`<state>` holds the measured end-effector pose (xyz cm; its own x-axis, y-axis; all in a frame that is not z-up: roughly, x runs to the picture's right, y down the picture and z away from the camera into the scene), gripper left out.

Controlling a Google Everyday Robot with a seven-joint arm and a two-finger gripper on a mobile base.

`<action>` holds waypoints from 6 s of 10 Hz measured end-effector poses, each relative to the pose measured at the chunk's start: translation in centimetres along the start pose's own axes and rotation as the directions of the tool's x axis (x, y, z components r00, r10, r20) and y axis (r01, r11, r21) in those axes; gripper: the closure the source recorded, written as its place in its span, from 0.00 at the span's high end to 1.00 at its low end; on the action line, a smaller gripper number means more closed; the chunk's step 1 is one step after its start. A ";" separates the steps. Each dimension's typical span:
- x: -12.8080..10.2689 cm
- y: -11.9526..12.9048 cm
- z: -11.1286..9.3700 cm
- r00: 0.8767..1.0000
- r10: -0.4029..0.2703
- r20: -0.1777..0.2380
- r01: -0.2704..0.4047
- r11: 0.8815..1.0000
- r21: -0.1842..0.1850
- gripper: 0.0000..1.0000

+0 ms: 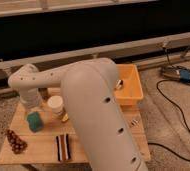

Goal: Place sponge in metal cup

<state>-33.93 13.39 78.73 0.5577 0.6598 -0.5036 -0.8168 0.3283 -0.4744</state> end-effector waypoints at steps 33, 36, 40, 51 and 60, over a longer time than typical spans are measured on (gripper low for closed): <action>-11.7 -3.8 -4.9 0.992 -0.108 0.066 0.098 0.985 0.139 0.00; -14.7 -5.0 -6.9 0.992 -0.083 0.098 0.072 0.991 0.111 0.00; -16.7 -7.7 -7.6 0.984 -0.011 0.178 -0.004 0.997 0.082 0.00; -19.8 -11.8 -8.9 0.919 0.152 0.365 -0.171 0.985 0.021 0.00; -20.0 -12.2 -9.1 0.909 0.162 0.385 -0.184 0.983 0.022 0.00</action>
<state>-33.74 -9.98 87.99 0.3177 0.9129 -0.2562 -0.9087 0.2161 -0.3571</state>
